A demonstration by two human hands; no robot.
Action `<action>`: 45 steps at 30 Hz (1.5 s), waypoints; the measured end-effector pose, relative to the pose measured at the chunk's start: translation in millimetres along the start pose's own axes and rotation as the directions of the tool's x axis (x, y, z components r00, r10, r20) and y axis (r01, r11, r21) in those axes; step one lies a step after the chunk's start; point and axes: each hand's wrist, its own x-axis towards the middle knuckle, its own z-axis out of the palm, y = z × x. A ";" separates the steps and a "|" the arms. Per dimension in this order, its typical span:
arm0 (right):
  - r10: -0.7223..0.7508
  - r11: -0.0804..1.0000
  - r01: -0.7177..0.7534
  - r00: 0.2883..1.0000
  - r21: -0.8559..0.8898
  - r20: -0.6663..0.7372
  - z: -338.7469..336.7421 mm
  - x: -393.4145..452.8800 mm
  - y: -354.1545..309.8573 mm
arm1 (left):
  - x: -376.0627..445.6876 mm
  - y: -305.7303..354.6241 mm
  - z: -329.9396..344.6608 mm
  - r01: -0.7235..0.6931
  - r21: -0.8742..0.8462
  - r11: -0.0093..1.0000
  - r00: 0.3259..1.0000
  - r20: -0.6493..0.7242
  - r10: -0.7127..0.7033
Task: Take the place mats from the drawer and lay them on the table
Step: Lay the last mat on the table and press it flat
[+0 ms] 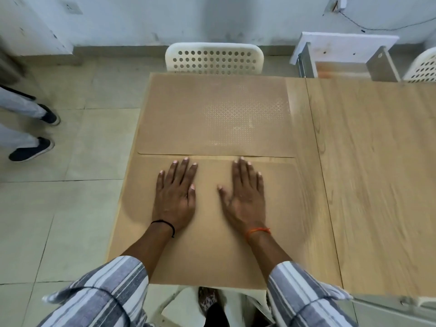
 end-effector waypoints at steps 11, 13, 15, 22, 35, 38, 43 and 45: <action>0.269 0.962 -0.270 0.962 -0.030 -0.043 -30.3 -28.2 84.9 | 0.3 2.6 -1.8 0.003 -0.008 1.000 1.000 -0.001 -0.003; 0.187 0.981 -0.189 0.981 -0.045 -0.045 -22.0 -45.5 50.3 | 0.1 2.7 -1.5 0.004 -0.009 1.000 1.000 -0.004 -0.004; 0.027 1.000 -0.027 1.000 -0.016 -0.011 -3.7 -66.1 0.5 | 0.5 2.2 -1.5 0.002 -0.012 1.000 1.000 -0.008 -0.002; 0.062 0.998 -0.061 0.998 -0.032 0.024 -0.2 -102.3 -9.7 | 0.0 1.4 0.5 -0.008 -0.015 1.000 1.000 -0.009 0.008; 0.242 0.967 -0.246 0.969 -0.067 -0.059 -24.2 -123.6 55.9 | -1.7 3.3 -0.7 -0.008 -0.033 0.999 1.000 -0.007 0.008; 0.061 0.998 -0.061 0.997 -0.016 -0.049 -20.7 -91.4 20.3 | -0.5 3.7 -2.2 -0.016 -0.021 1.000 1.000 -0.003 0.016; -0.083 0.995 0.082 0.996 0.051 0.018 4.6 -35.3 -39.8 | -0.6 2.2 -1.0 -0.017 0.010 1.000 1.000 0.017 0.016; -0.089 0.996 0.089 0.995 0.007 0.037 14.3 -32.7 -42.9 | 0.9 0.0 -0.9 -0.015 0.027 1.000 1.000 0.025 0.015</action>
